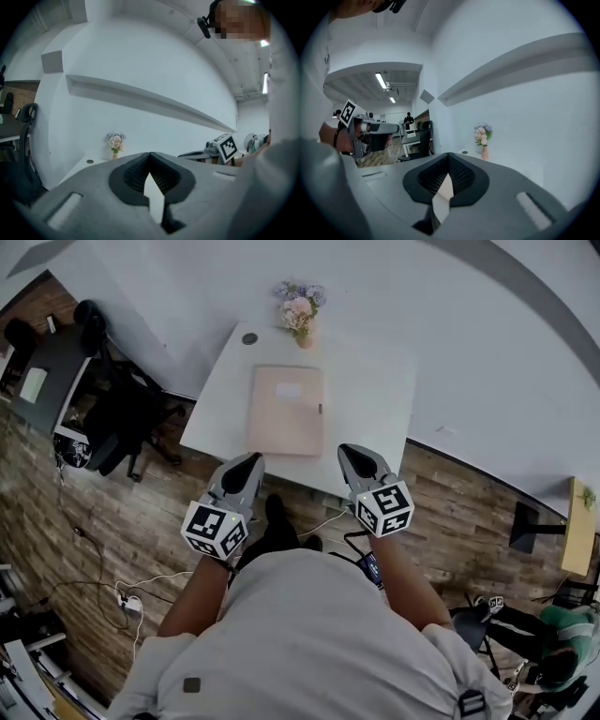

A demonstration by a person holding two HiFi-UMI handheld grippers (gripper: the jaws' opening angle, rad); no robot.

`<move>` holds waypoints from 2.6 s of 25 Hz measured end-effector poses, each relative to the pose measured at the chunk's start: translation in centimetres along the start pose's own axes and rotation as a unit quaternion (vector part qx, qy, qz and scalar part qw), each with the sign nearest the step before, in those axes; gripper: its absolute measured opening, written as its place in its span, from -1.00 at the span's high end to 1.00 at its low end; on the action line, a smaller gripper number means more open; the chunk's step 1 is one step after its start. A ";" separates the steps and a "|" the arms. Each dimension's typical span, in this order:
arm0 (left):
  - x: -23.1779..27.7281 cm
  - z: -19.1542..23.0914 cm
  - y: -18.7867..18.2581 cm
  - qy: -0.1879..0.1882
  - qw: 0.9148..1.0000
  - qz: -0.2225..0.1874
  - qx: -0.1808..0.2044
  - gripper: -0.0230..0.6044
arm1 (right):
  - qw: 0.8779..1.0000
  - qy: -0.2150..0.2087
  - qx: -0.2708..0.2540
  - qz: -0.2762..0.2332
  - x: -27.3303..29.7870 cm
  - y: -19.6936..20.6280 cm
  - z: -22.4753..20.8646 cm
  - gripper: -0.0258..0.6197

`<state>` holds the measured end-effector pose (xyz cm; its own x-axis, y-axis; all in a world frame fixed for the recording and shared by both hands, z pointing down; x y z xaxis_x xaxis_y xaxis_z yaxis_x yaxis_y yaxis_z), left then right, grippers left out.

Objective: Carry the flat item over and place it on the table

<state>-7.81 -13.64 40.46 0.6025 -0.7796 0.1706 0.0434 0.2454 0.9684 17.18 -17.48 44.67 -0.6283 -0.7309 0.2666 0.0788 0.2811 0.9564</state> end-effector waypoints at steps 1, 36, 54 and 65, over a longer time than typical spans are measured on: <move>-0.5 -0.5 -0.3 -0.003 1.000 -0.005 0.004 0.93 | 1.000 -0.002 0.002 -0.007 -0.7 -0.3 0.3 0.89; -22.2 1.7 -1.4 -0.013 0.998 -0.055 0.016 0.93 | 0.997 -0.007 -0.016 -0.069 -5.5 -3.8 19.6 0.89; -28.1 -0.6 0.0 0.026 0.997 -0.070 0.019 0.93 | 0.996 0.028 -0.024 -0.079 -11.4 -2.6 26.9 0.89; -27.1 -9.4 1.1 0.012 0.997 -0.074 0.030 0.93 | 0.997 0.002 -0.031 -0.074 -18.9 -0.8 24.6 0.89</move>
<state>-16.62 13.12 35.21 0.6127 -0.7900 0.0221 0.0856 0.0942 0.9919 9.96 11.35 35.92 -0.6334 -0.7642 0.1214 0.0329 0.1301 0.9910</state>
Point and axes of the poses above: the fingertips, and each gripper's own axes: x forward along the fingers, z to its left, y out of its underside, the point moved 8 cm from there along -x, backward along the fingers
